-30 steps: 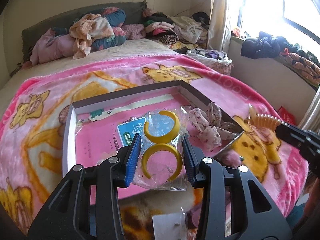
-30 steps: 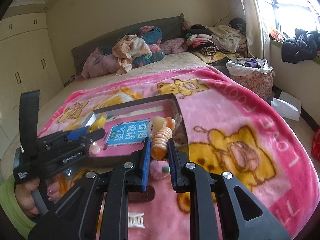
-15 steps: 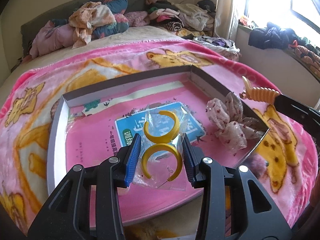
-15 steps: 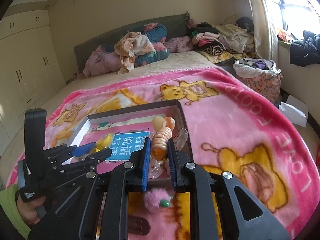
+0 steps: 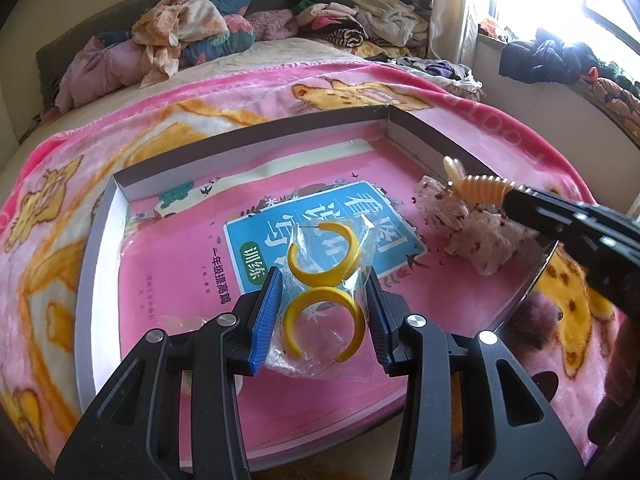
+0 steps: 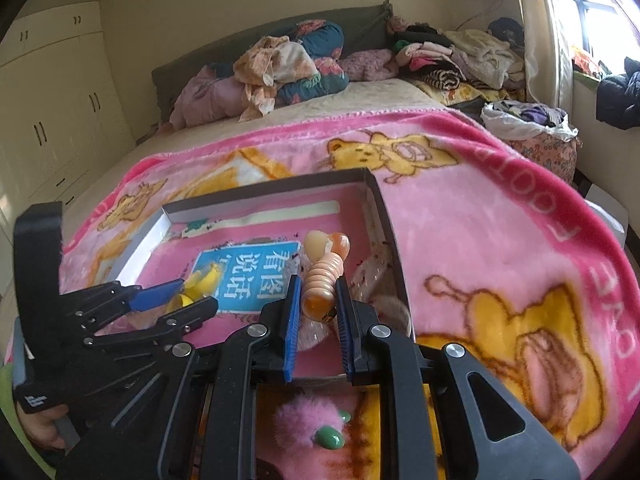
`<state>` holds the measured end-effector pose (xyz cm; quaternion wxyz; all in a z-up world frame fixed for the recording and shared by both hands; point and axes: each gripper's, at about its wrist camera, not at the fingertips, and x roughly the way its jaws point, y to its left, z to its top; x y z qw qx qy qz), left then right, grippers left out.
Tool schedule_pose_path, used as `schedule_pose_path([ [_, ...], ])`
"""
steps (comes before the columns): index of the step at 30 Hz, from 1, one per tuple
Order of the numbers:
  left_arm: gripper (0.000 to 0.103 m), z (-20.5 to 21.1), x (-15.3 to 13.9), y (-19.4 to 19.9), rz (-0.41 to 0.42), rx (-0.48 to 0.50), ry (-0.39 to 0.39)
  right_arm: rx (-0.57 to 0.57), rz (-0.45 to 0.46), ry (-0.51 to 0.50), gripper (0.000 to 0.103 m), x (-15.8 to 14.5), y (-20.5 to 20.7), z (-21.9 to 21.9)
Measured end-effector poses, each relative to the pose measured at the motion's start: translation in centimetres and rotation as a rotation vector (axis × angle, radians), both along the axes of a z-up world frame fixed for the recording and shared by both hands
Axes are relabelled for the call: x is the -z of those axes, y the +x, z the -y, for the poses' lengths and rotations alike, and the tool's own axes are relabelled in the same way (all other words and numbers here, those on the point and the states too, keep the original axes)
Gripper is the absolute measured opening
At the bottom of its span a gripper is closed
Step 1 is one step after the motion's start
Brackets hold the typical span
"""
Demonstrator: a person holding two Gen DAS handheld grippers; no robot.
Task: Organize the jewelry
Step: 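Carry the yellow rings into the tray box and release while the right tool releases the spiral tie inside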
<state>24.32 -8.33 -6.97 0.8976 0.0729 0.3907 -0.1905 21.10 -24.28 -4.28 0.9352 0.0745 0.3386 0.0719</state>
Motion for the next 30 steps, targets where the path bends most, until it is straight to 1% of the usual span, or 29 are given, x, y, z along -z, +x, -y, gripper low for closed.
schedule_pose_path([
  [4,0.033,0.0,0.1,0.0,0.002,0.000,0.001,0.004,-0.027,0.012,0.018,0.9,0.2,0.3],
  [13,0.033,-0.4,0.1,0.0,0.006,-0.017,-0.006,0.000,-0.024,0.016,0.019,1.1,-0.3,0.5],
  [15,0.033,-0.6,0.1,-0.1,0.007,-0.023,-0.008,-0.003,-0.021,0.022,0.022,1.0,-0.5,0.5],
  [17,0.040,-0.7,0.0,-0.1,0.003,-0.026,-0.012,-0.008,-0.019,0.031,0.031,0.9,-0.7,0.4],
  [19,0.044,-0.8,-0.1,-0.2,0.007,-0.029,-0.009,-0.006,-0.017,0.035,0.037,0.7,-1.0,0.4],
  [21,0.045,-0.9,-0.2,-0.2,0.010,-0.033,-0.011,-0.006,-0.011,0.035,0.039,0.6,-1.3,0.4],
  [25,0.055,-1.1,-0.5,-0.4,0.017,-0.039,-0.021,0.006,0.006,0.037,0.048,0.0,-2.2,0.4],
  [26,0.057,-1.0,-0.6,-0.4,0.018,-0.038,-0.022,0.012,0.012,0.037,0.052,-0.2,-2.5,0.5],
  [30,0.063,-1.2,-1.2,-0.8,0.031,-0.041,-0.034,0.027,0.033,0.037,0.060,-0.8,-3.6,0.6],
])
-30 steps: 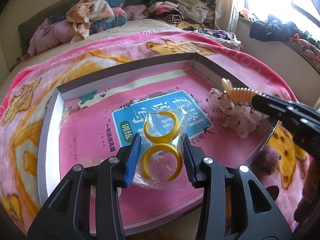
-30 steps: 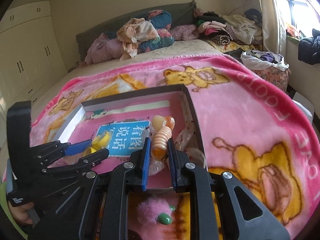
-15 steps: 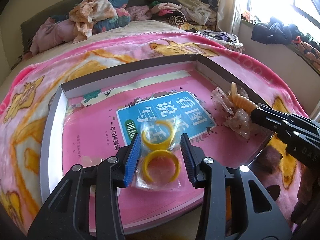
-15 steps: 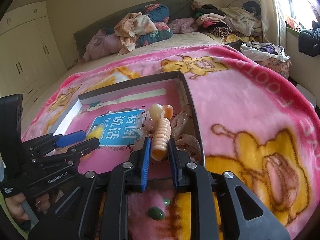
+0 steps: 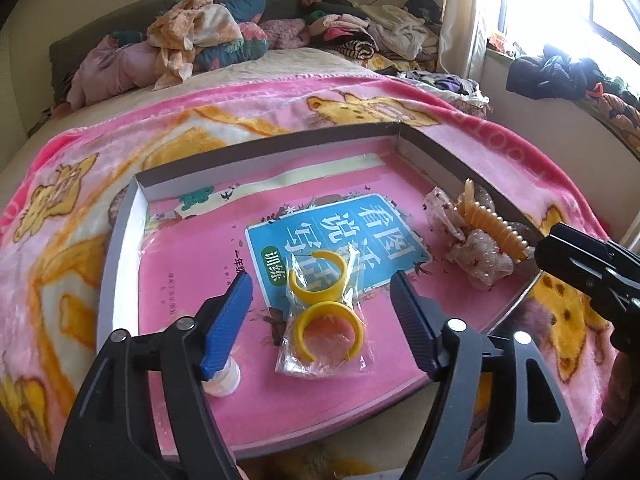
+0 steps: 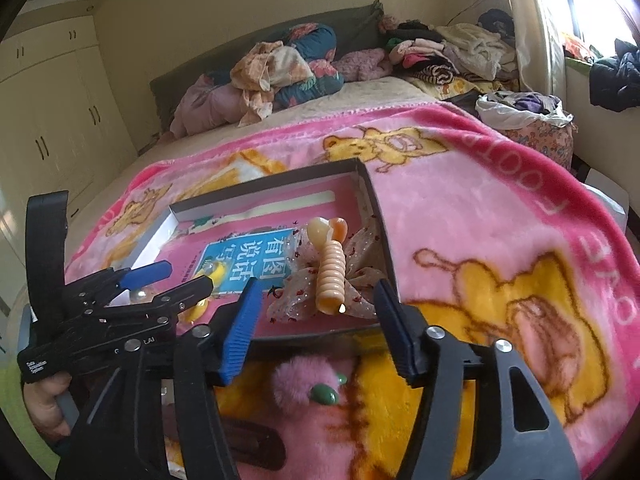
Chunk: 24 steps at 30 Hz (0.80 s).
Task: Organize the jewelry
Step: 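Carry the yellow rings into the tray box and release while the right tool releases the spiral tie inside, then withdraw both tools from the tray box back over the blanket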
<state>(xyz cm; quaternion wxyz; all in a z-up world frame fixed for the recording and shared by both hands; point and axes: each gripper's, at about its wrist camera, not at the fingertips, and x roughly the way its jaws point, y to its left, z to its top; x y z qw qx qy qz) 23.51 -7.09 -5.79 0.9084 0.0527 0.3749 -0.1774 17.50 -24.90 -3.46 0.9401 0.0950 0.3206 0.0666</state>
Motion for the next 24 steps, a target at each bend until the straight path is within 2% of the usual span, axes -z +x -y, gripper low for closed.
schedule_pose_path([
  [4,0.076,-0.3,-0.8,-0.6,0.020,-0.003,-0.015,0.021,0.025,0.001,0.070,-0.6,-1.1,0.2],
  [11,0.089,-1.2,-1.9,-2.1,0.047,-0.016,-0.045,0.044,0.048,0.003,0.079,-1.4,-2.6,0.4],
  [19,0.091,-2.1,-2.7,-4.0,0.075,-0.029,-0.071,0.065,0.060,0.002,0.086,-1.7,-4.4,0.3],
  [24,0.091,-2.6,-3.0,-5.2,0.089,-0.036,-0.078,0.070,0.062,0.002,0.087,-1.7,-5.5,0.1],
])
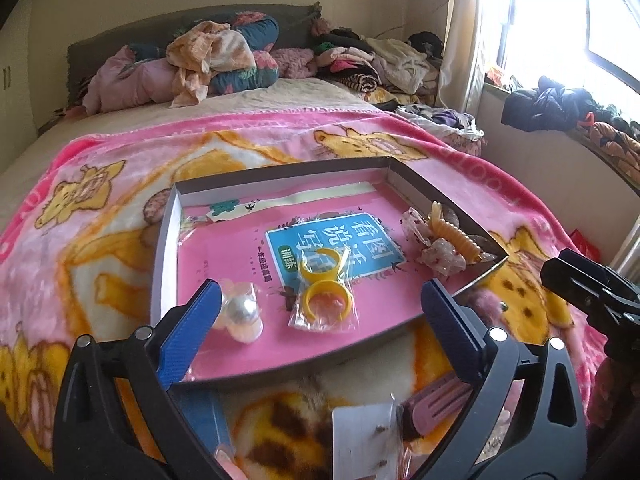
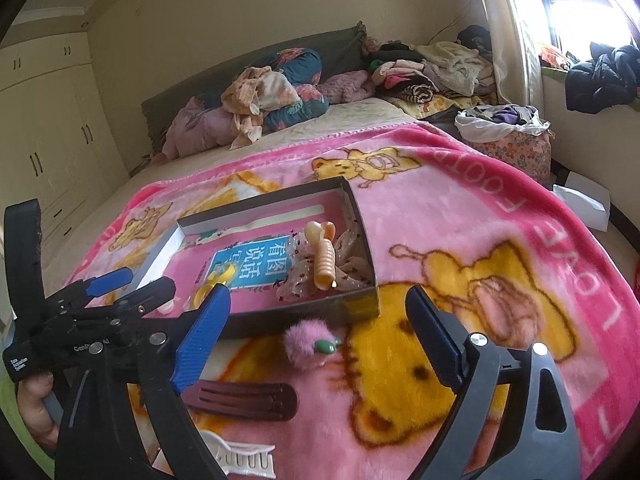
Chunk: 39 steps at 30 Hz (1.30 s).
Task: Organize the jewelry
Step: 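Withdraw both tools from the tray box back over the blanket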
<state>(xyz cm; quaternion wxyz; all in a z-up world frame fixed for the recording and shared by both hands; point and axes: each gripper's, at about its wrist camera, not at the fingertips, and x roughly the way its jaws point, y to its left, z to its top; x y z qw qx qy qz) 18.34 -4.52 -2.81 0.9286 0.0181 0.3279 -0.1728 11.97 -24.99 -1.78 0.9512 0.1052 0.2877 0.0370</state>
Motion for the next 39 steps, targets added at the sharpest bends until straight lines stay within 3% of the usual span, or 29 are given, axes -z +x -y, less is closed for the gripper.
schedule_pose_path([
  [19,0.091,-2.6,-0.6,-4.4,0.058,-0.026,-0.018,-0.025,0.008,-0.037,0.087,0.1,-4.3,-1.3],
  [39,0.091,-5.1,0.6,-7.6,0.055,-0.042,0.006,-0.111,-0.018,-0.063,0.087,1.3,-6.9,-5.0],
])
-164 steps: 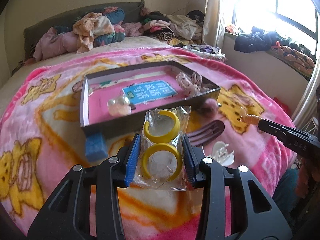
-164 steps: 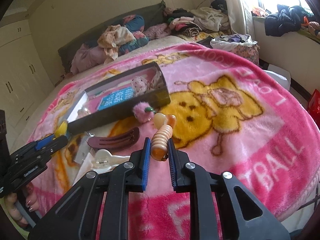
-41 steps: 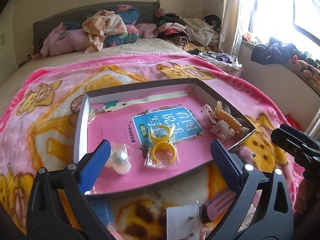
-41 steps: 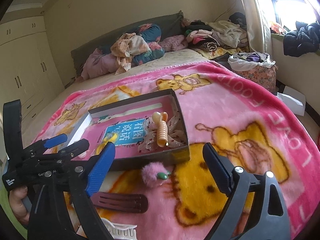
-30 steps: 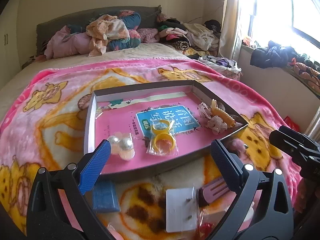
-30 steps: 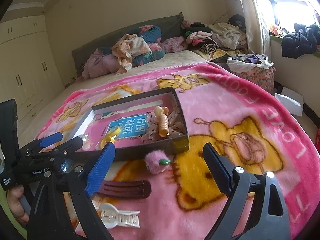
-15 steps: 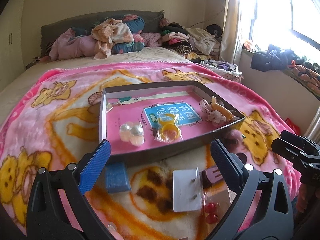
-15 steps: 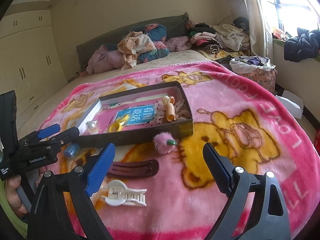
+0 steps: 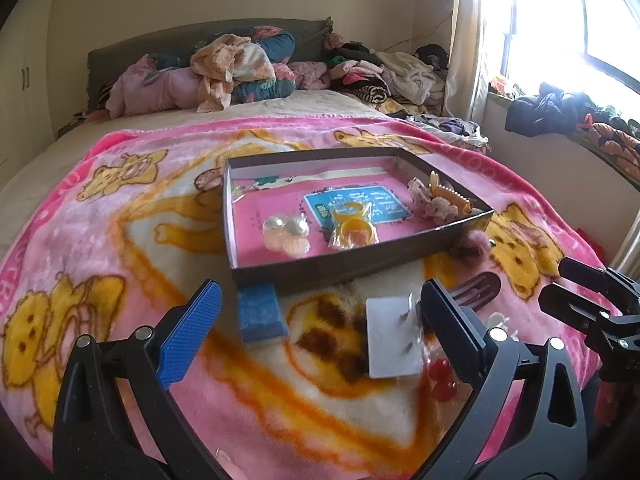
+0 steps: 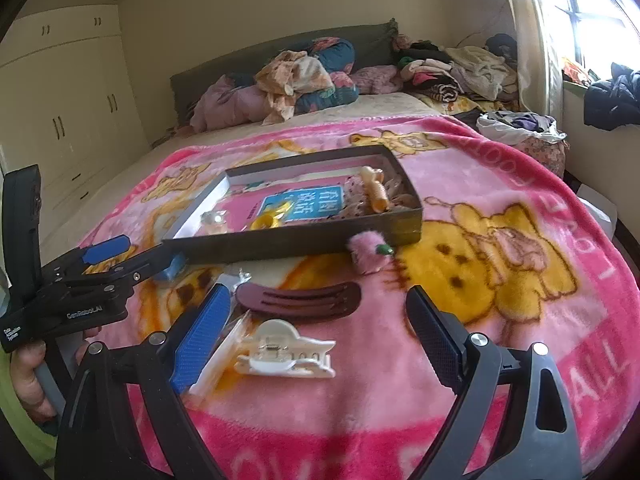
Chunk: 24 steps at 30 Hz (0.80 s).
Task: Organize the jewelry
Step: 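Withdraw both tools from the tray box back over the blanket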
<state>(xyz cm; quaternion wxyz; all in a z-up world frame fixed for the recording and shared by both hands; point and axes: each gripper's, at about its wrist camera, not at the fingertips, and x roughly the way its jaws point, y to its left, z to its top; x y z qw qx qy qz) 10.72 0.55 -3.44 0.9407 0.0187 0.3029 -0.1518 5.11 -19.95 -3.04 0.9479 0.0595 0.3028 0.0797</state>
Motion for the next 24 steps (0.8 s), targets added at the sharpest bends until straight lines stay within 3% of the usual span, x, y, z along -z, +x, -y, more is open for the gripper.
schedule_pose_path([
  [24,0.091,-2.2,3.3,-2.4,-0.076,0.006,0.040,-0.023,-0.084,-0.041,0.087,2.9,-1.0,-2.1],
])
